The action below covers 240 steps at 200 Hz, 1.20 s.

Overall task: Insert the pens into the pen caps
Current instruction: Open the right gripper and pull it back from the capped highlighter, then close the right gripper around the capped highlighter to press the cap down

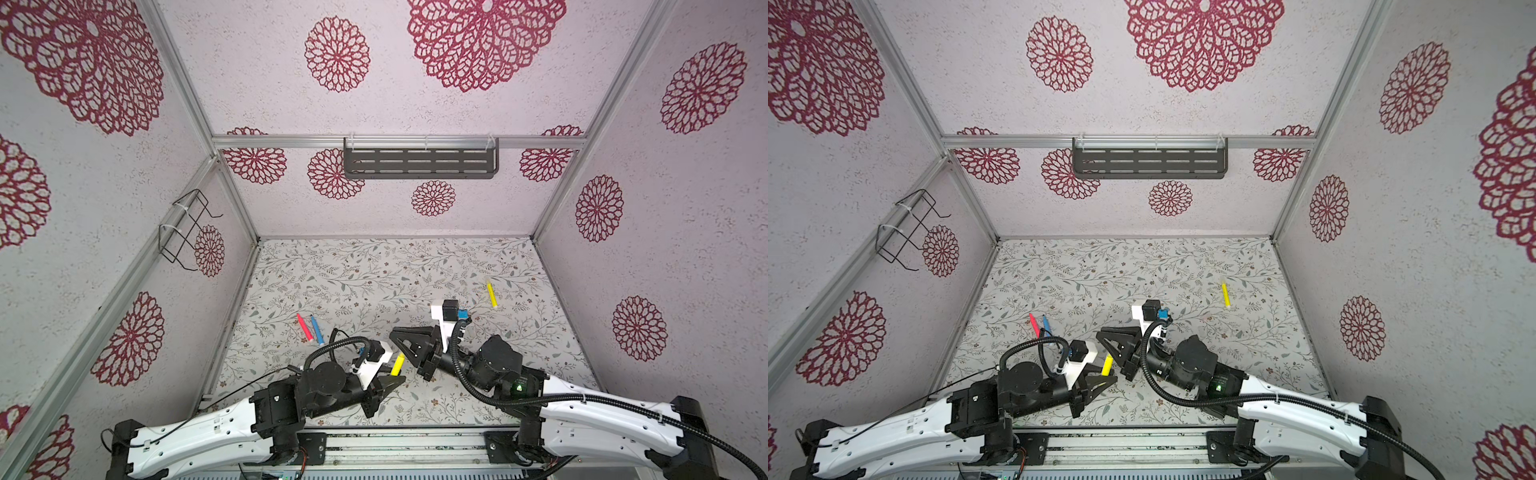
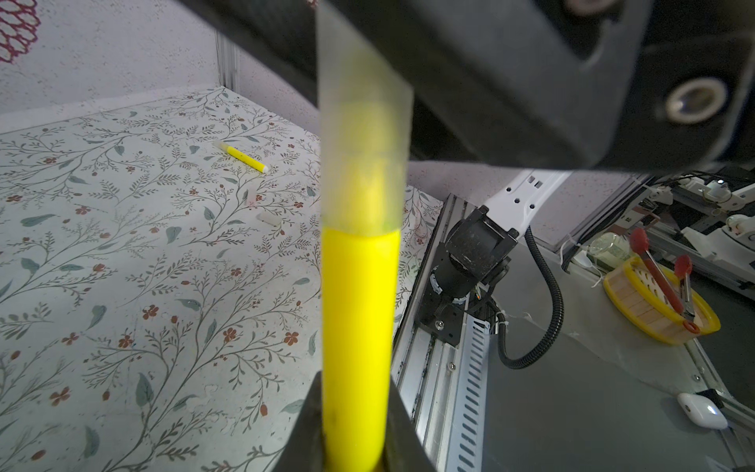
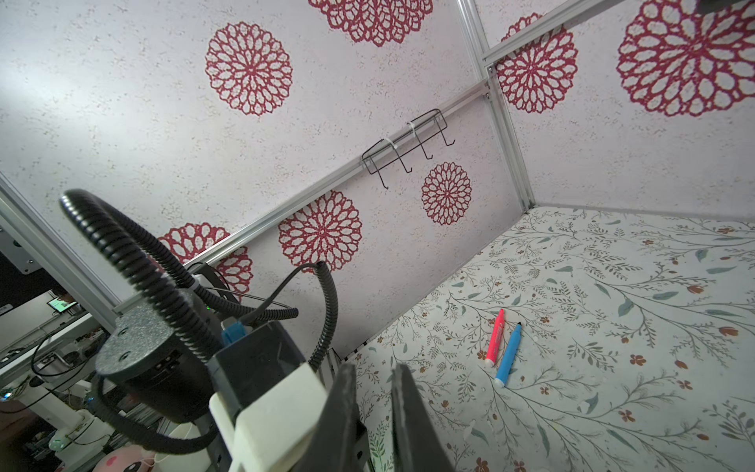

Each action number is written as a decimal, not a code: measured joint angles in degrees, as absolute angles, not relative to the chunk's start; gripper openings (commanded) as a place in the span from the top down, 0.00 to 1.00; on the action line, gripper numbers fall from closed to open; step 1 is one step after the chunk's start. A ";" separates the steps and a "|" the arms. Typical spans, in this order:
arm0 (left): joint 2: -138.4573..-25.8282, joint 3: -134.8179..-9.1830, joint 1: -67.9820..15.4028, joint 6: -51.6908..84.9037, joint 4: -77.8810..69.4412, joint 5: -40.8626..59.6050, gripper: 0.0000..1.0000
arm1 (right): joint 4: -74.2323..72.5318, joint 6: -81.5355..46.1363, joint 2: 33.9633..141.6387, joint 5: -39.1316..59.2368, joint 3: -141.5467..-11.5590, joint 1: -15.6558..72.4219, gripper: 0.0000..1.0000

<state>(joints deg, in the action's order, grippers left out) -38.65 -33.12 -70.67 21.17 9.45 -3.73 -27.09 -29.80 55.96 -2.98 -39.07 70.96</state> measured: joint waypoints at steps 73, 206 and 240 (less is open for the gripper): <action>-35.33 -32.80 -69.19 21.10 13.78 -2.37 1.00 | -29.63 -31.22 58.72 -7.79 -38.72 73.89 1.00; -35.94 -33.06 -66.11 22.81 4.78 -8.16 1.00 | -3.79 -25.32 51.09 -3.57 -44.38 73.21 0.30; -33.52 -32.64 -65.73 25.56 1.32 -11.18 1.00 | 5.50 -20.95 36.91 -0.10 -45.47 70.46 0.24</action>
<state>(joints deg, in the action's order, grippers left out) -33.52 -32.64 -65.73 25.56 1.32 -11.18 5.50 -20.95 36.91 -0.10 -45.47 70.46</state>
